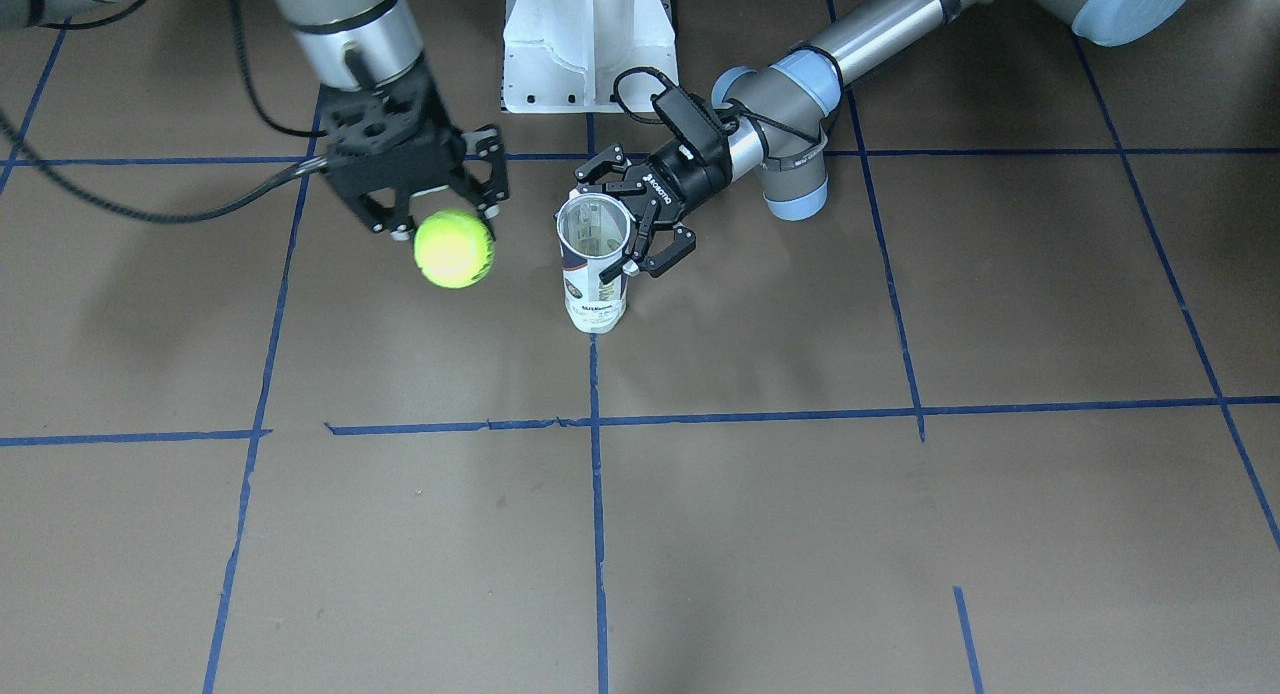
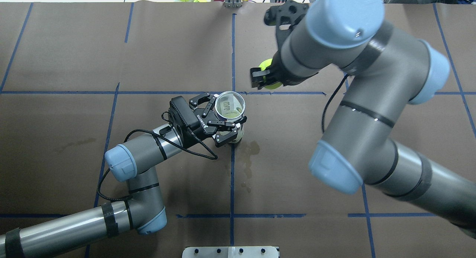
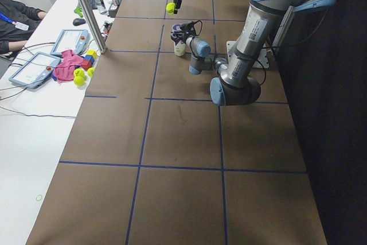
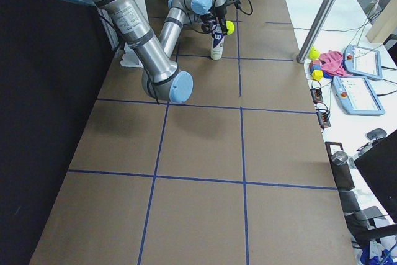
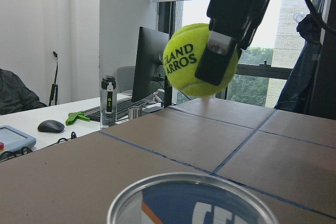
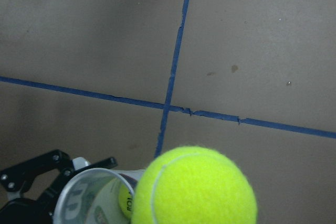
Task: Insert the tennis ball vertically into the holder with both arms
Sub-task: 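Drop the second ball into the can with the right gripper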
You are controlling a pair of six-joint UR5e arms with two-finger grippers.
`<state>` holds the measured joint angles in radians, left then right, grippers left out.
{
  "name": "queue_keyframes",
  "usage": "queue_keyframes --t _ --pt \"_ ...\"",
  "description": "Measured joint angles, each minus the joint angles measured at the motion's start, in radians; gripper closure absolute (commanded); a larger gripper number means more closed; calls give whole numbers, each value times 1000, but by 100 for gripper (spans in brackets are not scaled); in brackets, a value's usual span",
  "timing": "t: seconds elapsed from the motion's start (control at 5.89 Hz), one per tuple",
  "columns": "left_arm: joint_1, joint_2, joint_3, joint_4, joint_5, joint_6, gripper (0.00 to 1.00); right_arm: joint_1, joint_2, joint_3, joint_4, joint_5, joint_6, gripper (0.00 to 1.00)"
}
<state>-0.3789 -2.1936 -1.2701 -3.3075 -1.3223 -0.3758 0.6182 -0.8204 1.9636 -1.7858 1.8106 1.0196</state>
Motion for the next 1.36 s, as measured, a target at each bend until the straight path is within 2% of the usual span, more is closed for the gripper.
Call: queue_keyframes --t 0.34,0.68,0.85,1.02,1.19,1.36 --pt "0 0 0 1 0 0 12 -68 46 -3 -14 -54 51 92" --pt "0 -1 0 2 0 0 12 -80 67 -8 -15 -70 56 85" --pt "0 -1 0 2 0 -1 12 -82 76 -10 -13 -74 56 61" --pt "0 -1 0 2 0 -1 12 -82 81 -11 -12 -75 56 28" --pt "0 -1 0 1 0 -2 12 -86 84 -11 -11 -83 56 6" --pt "0 0 0 1 0 -2 12 -91 84 -11 -11 -95 56 4"
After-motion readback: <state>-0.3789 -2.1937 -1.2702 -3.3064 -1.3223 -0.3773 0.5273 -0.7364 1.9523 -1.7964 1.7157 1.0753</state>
